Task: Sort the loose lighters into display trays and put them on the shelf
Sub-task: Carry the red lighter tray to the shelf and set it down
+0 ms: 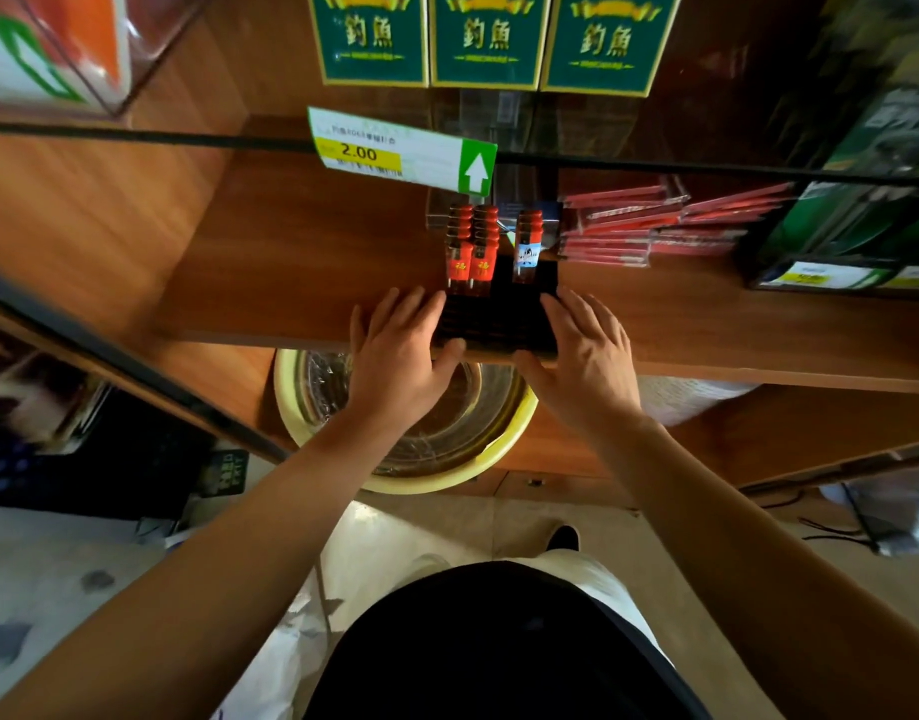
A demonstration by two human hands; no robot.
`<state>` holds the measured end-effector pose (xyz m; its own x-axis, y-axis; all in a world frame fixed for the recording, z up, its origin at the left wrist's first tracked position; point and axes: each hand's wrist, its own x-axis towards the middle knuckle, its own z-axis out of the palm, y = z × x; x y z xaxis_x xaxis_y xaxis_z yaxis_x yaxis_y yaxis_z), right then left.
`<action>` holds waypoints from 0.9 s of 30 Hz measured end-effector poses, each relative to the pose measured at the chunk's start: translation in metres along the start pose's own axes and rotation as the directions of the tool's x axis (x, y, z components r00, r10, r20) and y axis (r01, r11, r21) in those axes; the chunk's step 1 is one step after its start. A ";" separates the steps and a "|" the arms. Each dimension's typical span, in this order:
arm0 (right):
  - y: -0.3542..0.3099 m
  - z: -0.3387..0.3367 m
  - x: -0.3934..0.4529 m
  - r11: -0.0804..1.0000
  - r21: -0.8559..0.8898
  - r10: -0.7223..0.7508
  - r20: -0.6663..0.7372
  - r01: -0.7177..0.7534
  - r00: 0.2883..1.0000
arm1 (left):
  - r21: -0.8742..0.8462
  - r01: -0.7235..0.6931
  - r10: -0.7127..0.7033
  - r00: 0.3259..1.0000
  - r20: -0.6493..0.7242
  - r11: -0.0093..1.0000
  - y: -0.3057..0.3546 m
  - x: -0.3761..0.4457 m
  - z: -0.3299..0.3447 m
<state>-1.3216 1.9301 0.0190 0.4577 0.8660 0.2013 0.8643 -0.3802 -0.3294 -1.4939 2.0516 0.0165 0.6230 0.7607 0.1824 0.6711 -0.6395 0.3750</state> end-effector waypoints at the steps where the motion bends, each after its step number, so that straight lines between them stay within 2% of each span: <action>1: -0.001 -0.001 0.001 1.000 0.015 0.000 -0.010 0.001 1.000 | -0.016 0.011 -0.011 1.000 0.004 1.000 -0.001 0.001 0.000; 6: -0.002 -0.005 0.011 0.984 0.173 0.047 -0.012 -0.044 0.999 | -0.083 0.046 -0.046 0.999 -0.002 0.996 0.001 0.015 -0.004; 16: -0.012 -0.010 0.047 0.972 0.207 0.107 0.034 -0.112 0.994 | -0.152 0.045 -0.045 0.999 0.006 0.987 0.004 0.048 0.000; 27: -0.019 -0.016 0.058 0.979 0.202 0.025 0.033 -0.031 0.999 | -0.106 0.002 0.003 0.999 0.051 0.994 0.005 0.057 -0.004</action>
<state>-1.3082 1.9826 0.0522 0.4717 0.8666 0.1629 0.7898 -0.3330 -0.5151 -1.4566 2.0926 0.0324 0.6449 0.7518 0.1371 0.6262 -0.6227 0.4691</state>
